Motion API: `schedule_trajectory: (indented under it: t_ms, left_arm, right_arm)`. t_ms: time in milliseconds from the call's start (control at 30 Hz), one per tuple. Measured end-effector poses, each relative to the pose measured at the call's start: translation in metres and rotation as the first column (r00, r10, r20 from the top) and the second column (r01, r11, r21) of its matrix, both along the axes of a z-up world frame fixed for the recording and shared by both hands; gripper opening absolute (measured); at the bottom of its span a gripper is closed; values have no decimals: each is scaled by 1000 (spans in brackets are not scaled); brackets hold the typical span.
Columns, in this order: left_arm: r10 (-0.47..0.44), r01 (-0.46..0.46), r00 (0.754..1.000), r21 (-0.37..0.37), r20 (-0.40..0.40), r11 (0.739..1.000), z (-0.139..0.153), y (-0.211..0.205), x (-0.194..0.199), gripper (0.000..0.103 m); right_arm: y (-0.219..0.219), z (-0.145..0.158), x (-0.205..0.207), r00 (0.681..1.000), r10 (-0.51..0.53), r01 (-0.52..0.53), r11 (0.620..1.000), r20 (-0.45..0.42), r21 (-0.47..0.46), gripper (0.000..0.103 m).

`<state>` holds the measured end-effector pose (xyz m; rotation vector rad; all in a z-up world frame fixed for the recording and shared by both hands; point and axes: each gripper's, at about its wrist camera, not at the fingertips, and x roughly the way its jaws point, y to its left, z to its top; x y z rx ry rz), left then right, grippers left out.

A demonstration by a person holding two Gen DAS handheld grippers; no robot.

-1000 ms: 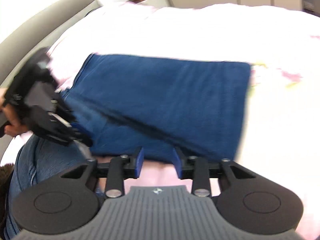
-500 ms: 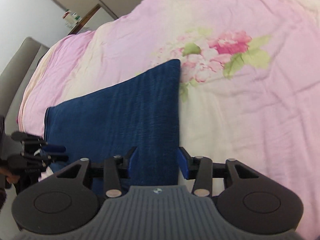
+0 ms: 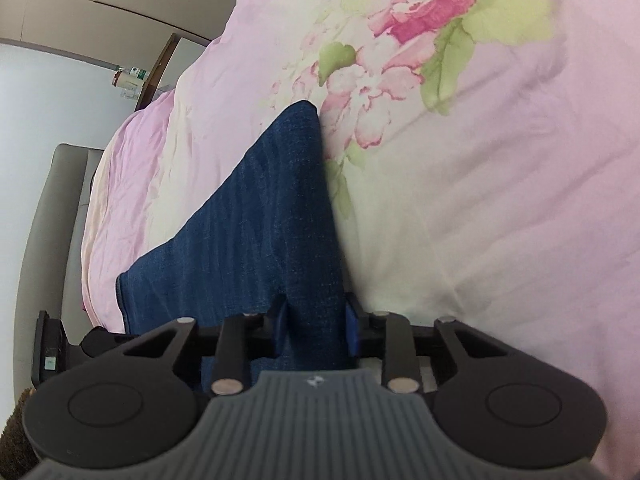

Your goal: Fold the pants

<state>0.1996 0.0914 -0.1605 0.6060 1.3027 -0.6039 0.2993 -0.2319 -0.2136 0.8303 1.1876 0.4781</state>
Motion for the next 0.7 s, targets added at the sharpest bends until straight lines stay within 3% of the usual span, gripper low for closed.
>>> schedule_trajectory:
  t_ms: [167,233,367,500,700]
  left_arm:
    - [78,-76,996,-50,34,996,26,20,-9,26]
    - [99,-95,992,-56,71,994,40,35,-18,26]
    - [218,-208,967,-82,130,975,69,77,-35,26]
    - [372,-347,913,-162,166,924,94,124,-53,27]
    - [562,-507,798,-260,217,822,110,186,-74,27]
  right_arm:
    - [-3,19,-3,1000,-15,14,998,13,60,10]
    - [-2,40,-5,999,-11,8,995,30,95,9]
    - [19,100,-6,996,45,-50,996,80,70,8]
    - [52,155,-2,993,72,-80,993,93,82,9]
    - [139,230,5,974,159,-170,984,159,55,9]
